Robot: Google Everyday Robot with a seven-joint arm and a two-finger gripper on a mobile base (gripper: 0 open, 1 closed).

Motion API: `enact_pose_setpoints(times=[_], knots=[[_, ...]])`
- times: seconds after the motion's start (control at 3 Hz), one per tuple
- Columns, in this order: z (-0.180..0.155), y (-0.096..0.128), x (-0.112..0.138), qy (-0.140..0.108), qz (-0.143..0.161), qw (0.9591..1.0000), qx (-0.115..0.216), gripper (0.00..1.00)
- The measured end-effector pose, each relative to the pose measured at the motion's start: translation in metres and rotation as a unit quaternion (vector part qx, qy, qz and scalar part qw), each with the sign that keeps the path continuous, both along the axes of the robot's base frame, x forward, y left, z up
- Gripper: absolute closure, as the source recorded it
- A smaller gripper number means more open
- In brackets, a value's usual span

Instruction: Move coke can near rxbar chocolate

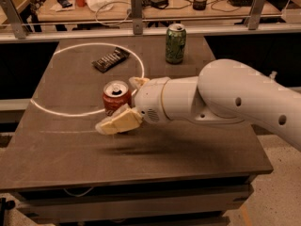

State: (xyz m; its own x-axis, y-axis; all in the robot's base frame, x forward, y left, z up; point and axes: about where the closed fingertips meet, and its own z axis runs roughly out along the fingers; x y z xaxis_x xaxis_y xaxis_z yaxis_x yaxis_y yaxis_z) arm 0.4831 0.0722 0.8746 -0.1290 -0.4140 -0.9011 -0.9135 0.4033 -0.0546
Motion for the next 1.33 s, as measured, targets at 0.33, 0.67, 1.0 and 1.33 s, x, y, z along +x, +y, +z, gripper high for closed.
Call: enact_pose_setpoints(times=[0.33, 0.67, 1.0, 1.33], knots=[[-0.001, 0.007, 0.0, -0.002, 0.014, 0.9999, -0.001, 0.39], [-0.001, 0.008, -0.001, -0.003, 0.019, 0.9998, -0.002, 0.62], [0.009, -0.005, 0.016, -0.011, -0.013, 0.9998, -0.006, 0.87], [0.02, -0.027, 0.047, -0.026, -0.055, 0.9981, -0.01, 1.0]])
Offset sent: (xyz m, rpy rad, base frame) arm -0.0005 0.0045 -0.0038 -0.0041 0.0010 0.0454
